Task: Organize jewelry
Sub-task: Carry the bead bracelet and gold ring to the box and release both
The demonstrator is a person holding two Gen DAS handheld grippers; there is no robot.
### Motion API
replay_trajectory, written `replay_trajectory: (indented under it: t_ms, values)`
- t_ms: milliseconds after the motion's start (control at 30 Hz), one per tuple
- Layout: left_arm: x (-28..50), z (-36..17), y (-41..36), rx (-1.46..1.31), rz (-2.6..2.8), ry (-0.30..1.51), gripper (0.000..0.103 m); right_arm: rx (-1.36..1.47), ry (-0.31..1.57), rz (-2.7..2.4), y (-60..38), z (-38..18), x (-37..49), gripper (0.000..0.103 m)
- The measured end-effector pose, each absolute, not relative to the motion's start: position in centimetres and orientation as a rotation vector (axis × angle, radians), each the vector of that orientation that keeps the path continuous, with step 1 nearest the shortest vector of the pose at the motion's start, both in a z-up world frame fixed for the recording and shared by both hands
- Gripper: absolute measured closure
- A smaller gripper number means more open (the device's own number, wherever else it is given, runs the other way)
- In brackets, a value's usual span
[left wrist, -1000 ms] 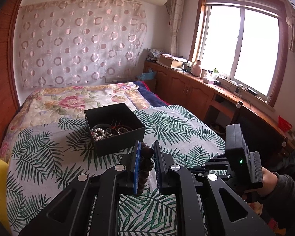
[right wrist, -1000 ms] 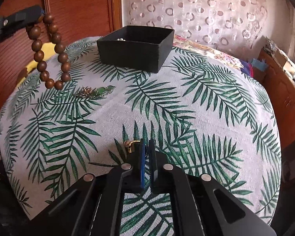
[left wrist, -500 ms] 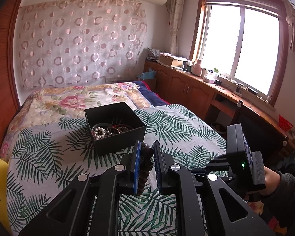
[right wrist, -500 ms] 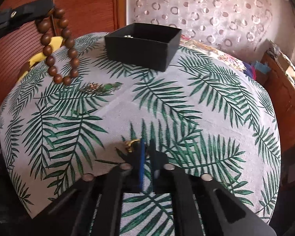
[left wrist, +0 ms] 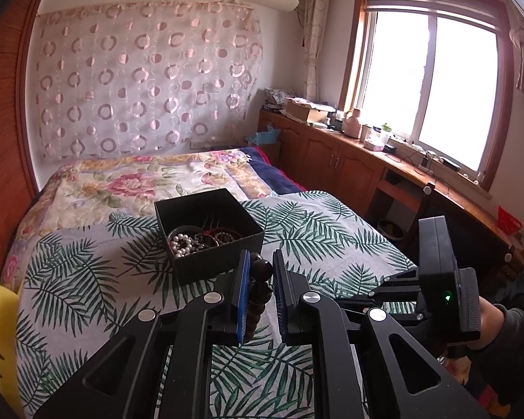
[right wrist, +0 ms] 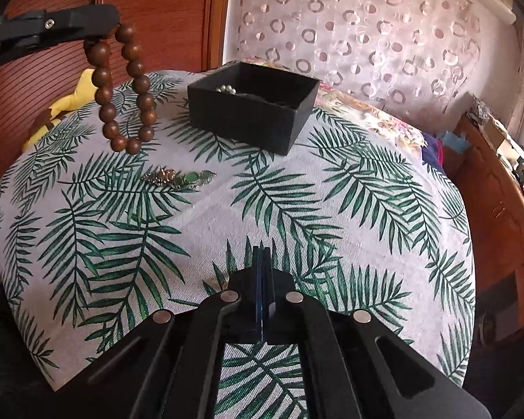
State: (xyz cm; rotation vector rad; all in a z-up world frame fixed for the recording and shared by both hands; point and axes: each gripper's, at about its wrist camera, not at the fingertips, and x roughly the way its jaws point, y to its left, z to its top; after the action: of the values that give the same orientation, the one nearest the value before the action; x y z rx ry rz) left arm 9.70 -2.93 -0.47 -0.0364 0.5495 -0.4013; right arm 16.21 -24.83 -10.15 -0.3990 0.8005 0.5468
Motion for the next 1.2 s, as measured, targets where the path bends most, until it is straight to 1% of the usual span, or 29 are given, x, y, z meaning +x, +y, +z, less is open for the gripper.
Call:
replay_trajectory:
  t_ms: [167,233,267,300,333,400,467,533,733,767,933,1200]
  values:
    - [9.7,-0.4,-3.0,-0.04,-0.404,0.551,0.091,-0.384,0.793,0.568,-25.1,-9.9,16.0,0.102]
    - [9.6,-0.4,-2.9,-0.04,-0.405,0.553,0.091,-0.374,0.786,0.582,-25.2,-9.9,15.7,0.101]
    - [9.5,-0.4,-2.9,-0.04,-0.406,0.553,0.091,-0.379,0.784,0.585,-25.2,-10.1,15.5,0.081]
    - [9.6,-0.4,-3.0,-0.04,-0.406,0.553,0.091,-0.381,0.781,0.587,-25.1,-10.2,15.4,0.066]
    - [9.6,-0.4,-2.9,-0.038,-0.405,0.554,0.091,-0.379,0.773,0.595,-25.2,-10.2,15.2,0.056]
    - [9.6,-0.5,-3.0,-0.041,-0.405,0.554,0.091,-0.388,0.789,0.624,-24.9,-10.6,15.1,0.059]
    - [9.5,-0.5,-3.0,-0.04,-0.405,0.554,0.091,-0.402,0.801,0.652,-24.6,-10.8,15.0,0.08]
    - [9.5,-0.4,-3.0,-0.037,-0.407,0.553,0.091,-0.44,0.813,0.656,-24.0,-11.2,15.0,0.084]
    - [9.2,-0.4,-3.0,-0.021,-0.412,0.541,0.091,-0.48,0.85,0.669,-23.6,-11.9,15.1,0.085]
    - [9.1,-0.4,-2.9,-0.019,-0.413,0.538,0.091,-0.477,0.856,0.672,-23.6,-11.9,15.1,0.089]
    - [9.4,-0.4,-2.8,-0.014,-0.415,0.536,0.091,-0.497,0.842,0.676,-23.5,-11.7,14.9,0.092]
    - [11.9,0.8,-2.5,-0.003,-0.398,0.535,0.091,-0.442,0.768,0.672,-24.0,-8.5,16.5,0.092]
